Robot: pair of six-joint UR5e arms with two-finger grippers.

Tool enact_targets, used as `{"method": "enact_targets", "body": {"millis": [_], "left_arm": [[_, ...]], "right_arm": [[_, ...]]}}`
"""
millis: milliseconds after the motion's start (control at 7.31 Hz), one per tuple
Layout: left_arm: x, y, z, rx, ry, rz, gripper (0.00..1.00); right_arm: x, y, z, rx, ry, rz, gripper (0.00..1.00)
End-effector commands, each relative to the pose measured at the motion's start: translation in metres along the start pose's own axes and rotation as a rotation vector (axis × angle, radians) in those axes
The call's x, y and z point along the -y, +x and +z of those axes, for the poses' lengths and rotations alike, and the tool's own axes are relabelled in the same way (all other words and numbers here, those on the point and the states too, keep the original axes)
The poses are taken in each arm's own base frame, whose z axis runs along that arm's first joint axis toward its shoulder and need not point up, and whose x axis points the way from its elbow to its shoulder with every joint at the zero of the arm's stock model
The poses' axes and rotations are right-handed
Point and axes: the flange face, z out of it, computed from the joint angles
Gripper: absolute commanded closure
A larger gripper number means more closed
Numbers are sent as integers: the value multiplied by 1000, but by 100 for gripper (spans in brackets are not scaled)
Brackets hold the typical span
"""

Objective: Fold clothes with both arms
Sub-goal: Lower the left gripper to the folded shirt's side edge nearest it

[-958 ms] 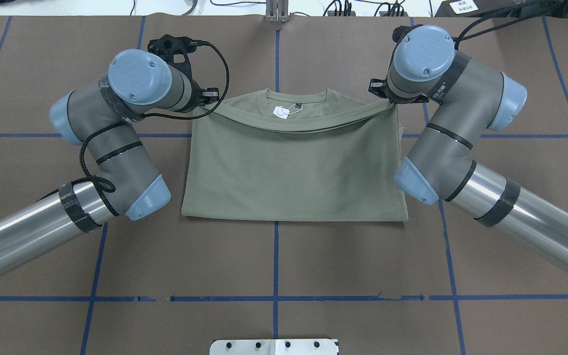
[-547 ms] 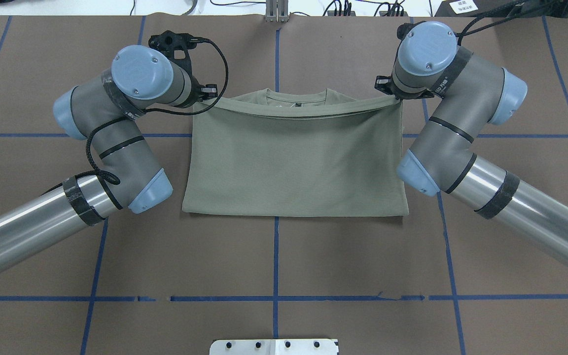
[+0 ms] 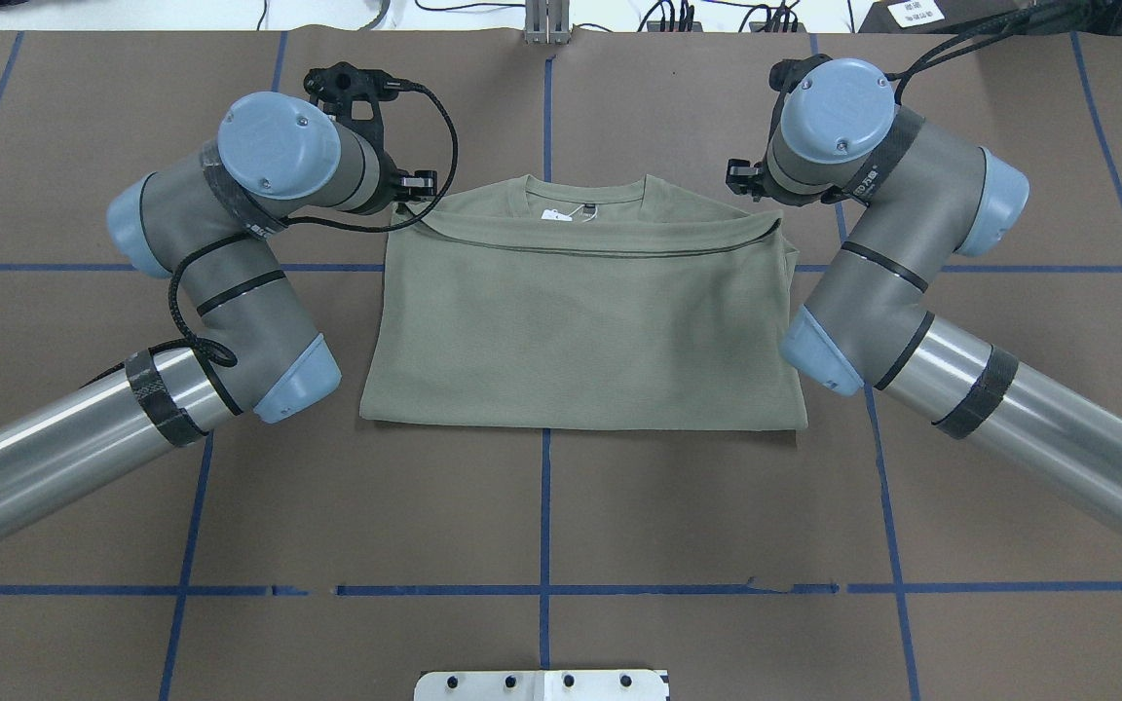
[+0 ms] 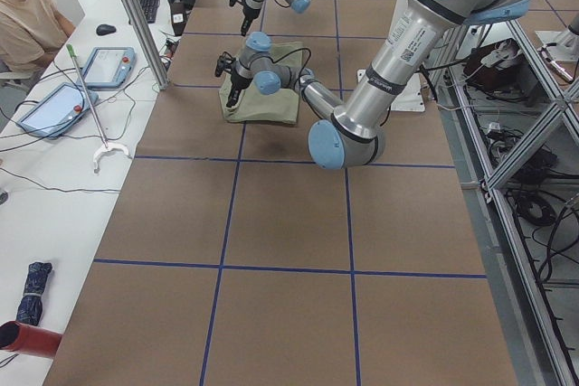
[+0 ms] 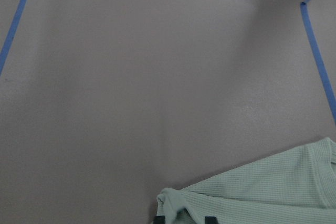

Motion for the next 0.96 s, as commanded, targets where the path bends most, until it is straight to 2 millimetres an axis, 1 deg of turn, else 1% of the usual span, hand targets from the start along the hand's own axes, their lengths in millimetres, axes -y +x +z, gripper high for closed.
{"method": "enact_targets", "body": {"millis": [0,137,274,410,547,684,821], "left_arm": [[-37,-28,-47,-122,-33,91,0],[-60,-51,-67,-134,-34,86,0],[-89,-63,-74,-135,-61,66,0],[-117,-62,-65,-130,-104,21,0],[-151,-63,-53,-146,-129,-19,7],[-189,-64,-43,-156,-134,-66,16],[-215,-55,-36,-164,-138,-125,24]], "right_arm": [[2,4,-12,62,-33,-88,0],[1,4,-13,65,-32,-88,0],[1,4,-13,65,-32,-87,0],[1,4,-13,66,-31,-85,0],[0,3,-13,66,-32,-80,0],[1,3,-14,67,-30,-80,0],[1,3,-15,69,-29,-80,0]]}}
